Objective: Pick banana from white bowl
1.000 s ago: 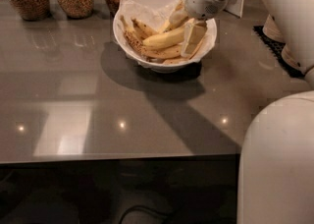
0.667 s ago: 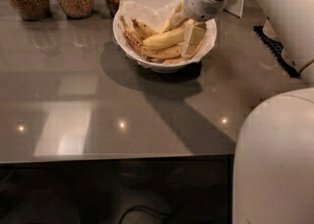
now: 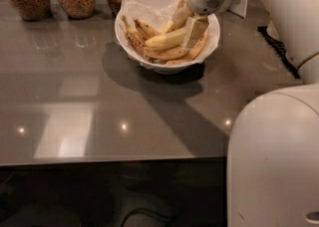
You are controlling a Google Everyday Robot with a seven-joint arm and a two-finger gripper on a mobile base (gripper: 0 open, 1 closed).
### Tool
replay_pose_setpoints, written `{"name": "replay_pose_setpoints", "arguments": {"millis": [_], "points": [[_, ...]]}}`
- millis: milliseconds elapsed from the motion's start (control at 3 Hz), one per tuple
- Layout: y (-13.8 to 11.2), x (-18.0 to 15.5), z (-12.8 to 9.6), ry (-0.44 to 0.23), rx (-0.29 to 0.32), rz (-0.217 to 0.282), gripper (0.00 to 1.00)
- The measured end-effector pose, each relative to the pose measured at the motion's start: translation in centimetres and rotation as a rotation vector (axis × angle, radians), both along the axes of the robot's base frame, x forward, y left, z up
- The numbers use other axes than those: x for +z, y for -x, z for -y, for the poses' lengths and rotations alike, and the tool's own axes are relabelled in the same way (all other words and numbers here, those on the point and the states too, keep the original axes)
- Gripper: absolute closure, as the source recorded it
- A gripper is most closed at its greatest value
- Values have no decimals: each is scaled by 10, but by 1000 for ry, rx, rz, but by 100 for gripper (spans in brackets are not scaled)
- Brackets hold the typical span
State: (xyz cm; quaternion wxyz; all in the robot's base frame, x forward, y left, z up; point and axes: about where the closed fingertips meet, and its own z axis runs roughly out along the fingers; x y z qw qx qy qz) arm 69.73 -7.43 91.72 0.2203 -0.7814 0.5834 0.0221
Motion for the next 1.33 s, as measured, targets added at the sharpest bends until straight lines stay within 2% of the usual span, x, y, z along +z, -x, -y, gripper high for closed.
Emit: {"name": "replay_pose_setpoints", "arguments": {"millis": [1000,1333], "points": [[-9,-4,-7,9,-3,-12,42],[-9,-7,-6,18,-2,-20,60]]}}
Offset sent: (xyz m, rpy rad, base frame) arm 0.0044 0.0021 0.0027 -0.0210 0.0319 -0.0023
